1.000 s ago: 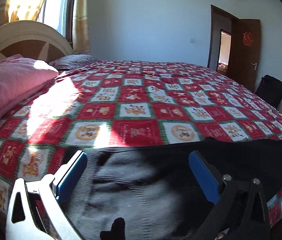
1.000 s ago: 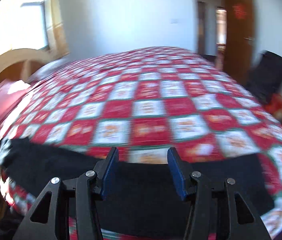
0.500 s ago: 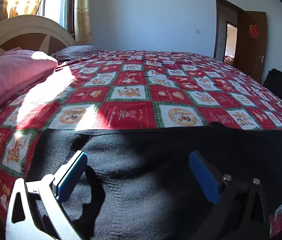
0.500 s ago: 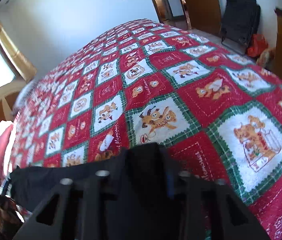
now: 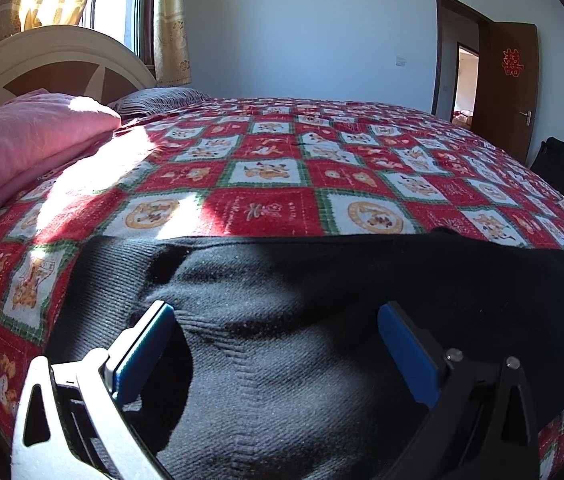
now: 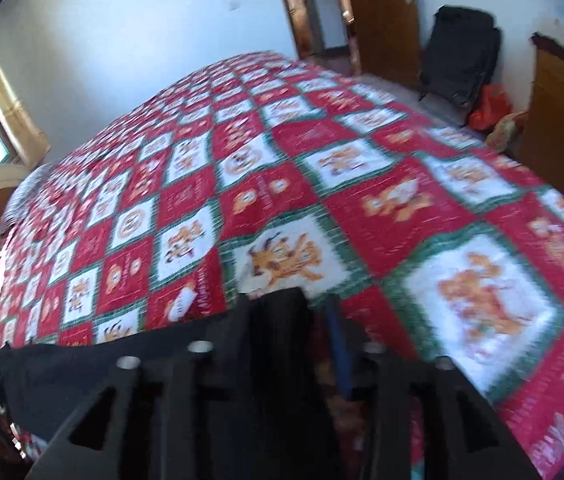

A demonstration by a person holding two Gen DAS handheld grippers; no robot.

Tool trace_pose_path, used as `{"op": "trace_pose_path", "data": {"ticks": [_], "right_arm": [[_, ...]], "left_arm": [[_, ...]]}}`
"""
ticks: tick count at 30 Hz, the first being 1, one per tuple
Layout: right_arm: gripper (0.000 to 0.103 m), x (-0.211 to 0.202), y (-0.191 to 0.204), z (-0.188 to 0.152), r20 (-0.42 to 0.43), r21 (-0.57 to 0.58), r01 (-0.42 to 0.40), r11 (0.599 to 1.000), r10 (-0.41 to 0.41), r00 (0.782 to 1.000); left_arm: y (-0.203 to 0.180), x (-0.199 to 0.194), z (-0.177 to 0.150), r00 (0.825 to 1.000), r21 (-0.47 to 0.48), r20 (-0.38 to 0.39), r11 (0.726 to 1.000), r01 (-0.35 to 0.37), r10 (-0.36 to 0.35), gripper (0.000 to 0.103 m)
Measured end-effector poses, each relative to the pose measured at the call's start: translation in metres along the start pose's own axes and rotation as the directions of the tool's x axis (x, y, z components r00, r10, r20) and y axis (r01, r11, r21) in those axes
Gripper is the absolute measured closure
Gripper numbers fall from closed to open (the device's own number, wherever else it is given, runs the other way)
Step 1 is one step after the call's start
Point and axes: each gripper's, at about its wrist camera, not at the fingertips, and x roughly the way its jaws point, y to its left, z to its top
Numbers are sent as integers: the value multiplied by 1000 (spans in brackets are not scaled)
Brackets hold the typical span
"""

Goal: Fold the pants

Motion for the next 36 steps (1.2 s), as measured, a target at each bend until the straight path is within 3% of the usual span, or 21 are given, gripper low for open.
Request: {"op": "trace_pose_path", "data": {"ticks": [3, 6, 9, 11, 13, 15, 18, 22, 25, 27, 30, 32, 36], "right_arm": [[53, -39, 10, -11, 96, -40, 79, 996, -75, 993], [53, -66, 39, -32, 135, -140, 34, 990, -15, 991], [53, -74, 79, -60, 88, -263, -83, 961, 110, 990], [53, -68, 101, -81, 23, -324, -131, 937, 147, 989], [53, -54, 120, -102, -30, -388, -111, 915, 108, 994], [53, -34, 129, -120, -92, -442, -50, 896, 10, 996], [53, -36, 135, -126, -68, -480, -6, 877, -31, 997], [53, -51, 146, -119, -18, -465, -6, 885, -3, 1000], [53, -58, 170, -130, -23, -506, -96, 857, 98, 995], [53, -52, 184, -140, -75, -535, -163, 829, 145, 987], [53, -25, 195, -161, -167, -574, -164, 802, 81, 983], [53, -20, 197, -171, -158, -607, -136, 783, 49, 986], [53, -36, 196, -163, -159, -577, -173, 798, 98, 982]], "left_arm": [[-4, -9, -1, 1000, 3, 8, 1000, 10, -10, 0], [-16, -21, -3, 999, 36, 24, 999, 40, -41, 0], [-37, -24, -8, 998, 96, 17, 993, 66, -68, 0], [-48, -22, -12, 997, 130, 7, 989, 74, -76, 0], [-54, -20, -17, 996, 148, -9, 985, 84, -83, 0], [-56, -17, -21, 996, 156, -21, 984, 88, -86, 0], [-51, -19, -19, 995, 138, -26, 985, 101, -98, 0], [-39, -25, -12, 998, 122, 0, 991, 62, -62, 0], [-22, -26, -8, 1000, 80, 9, 996, 27, -28, 0], [-11, -24, -9, 1000, 56, -1, 998, 21, -21, 0], [1, -19, -16, 1000, 54, -28, 999, 0, 2, 0], [10, -19, -21, 999, 50, -41, 999, 12, -9, 0], [27, -34, -19, 1000, 73, -10, 997, 16, -16, 0]]}}
